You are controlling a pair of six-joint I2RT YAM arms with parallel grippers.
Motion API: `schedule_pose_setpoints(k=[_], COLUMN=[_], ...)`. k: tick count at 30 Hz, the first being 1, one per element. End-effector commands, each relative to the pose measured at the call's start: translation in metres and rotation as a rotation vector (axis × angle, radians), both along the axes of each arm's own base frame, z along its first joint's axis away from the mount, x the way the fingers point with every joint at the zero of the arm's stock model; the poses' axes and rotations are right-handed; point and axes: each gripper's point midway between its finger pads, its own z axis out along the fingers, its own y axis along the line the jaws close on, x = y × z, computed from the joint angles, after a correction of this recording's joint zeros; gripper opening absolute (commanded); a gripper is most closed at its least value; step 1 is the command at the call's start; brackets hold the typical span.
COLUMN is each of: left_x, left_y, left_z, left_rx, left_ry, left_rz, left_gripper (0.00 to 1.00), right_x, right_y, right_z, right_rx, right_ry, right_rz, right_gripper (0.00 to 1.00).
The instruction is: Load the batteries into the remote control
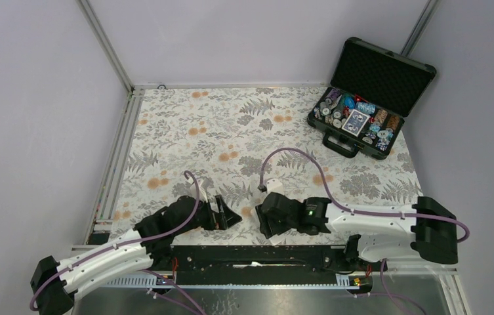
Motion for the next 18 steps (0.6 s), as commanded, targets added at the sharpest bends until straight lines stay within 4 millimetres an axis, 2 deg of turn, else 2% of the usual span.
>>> schedule_pose_setpoints(k=[1, 11, 18], left_x=[0.004, -0.004, -0.009], left_y=[-0.018, -0.031, -0.035], left_z=[0.037, 0.075, 0.095], left_rx=[-0.172, -0.376, -0.495], left_ry=[-0.093, -0.167, -0.188], left_rz=[-0.044, -0.130, -0.175], left_gripper=[0.99, 0.99, 0.99], right_x=[0.000, -0.011, -0.013], right_y=[0.016, 0.052, 0.066], right_z=[0.026, 0.073, 0.101], right_rx=[0.188, 0.501, 0.688], right_ry=[0.056, 0.176, 0.233], right_rz=[0.012, 0.103, 0.138], right_gripper=[0.05, 0.05, 0.04])
